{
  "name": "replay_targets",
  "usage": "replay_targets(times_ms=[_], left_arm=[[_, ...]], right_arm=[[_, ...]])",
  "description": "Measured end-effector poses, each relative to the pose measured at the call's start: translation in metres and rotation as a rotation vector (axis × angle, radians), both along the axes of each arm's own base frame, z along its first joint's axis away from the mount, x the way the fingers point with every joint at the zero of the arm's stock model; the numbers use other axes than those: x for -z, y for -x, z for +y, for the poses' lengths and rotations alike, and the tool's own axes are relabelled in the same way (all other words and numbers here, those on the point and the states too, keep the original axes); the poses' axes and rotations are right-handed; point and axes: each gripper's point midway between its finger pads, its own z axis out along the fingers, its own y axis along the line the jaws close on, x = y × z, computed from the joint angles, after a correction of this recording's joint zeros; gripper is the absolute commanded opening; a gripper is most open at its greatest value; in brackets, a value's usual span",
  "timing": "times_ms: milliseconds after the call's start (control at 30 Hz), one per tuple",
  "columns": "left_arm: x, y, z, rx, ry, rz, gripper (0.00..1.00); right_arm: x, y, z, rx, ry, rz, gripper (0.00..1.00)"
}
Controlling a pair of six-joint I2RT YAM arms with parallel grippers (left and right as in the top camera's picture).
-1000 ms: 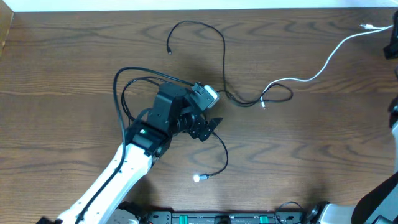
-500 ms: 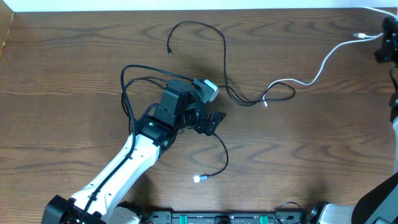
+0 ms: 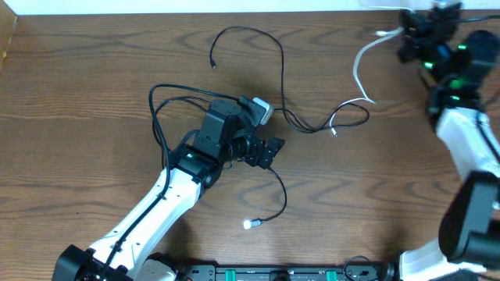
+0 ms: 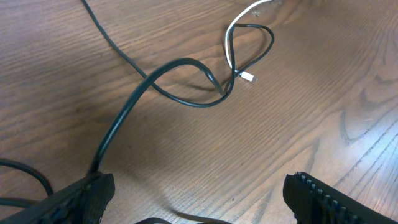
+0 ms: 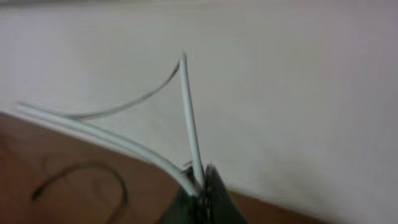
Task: Untangle cables
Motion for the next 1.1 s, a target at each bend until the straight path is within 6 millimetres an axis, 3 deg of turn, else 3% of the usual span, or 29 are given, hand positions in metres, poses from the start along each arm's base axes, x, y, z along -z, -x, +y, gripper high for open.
replay_targets(times_ms=[267, 533, 633, 1100], left_arm=[[0.0, 0.0, 0.0, -0.006, 0.005, 0.006, 0.91], [-0.002, -0.001, -0.001, -0.006, 0.01, -0.003, 0.92], [-0.003, -0.002, -0.001, -0.006, 0.013, -0.01, 0.92], [-0.002, -0.002, -0.001, -0.006, 0.011, -0.006, 0.92]], right_arm=[[-0.009, -0.018, 0.082, -0.048, 0.001, -0.238, 0.01], [0.036, -0.028, 0.132, -0.082, -0.014, -0.188, 0.01], [0.044, -0.025, 0.151, -0.106, -0.026, -0.169, 0.01], [-0.004, 0.022, 0.239, -0.305, -0.254, -0.257, 0.01]])
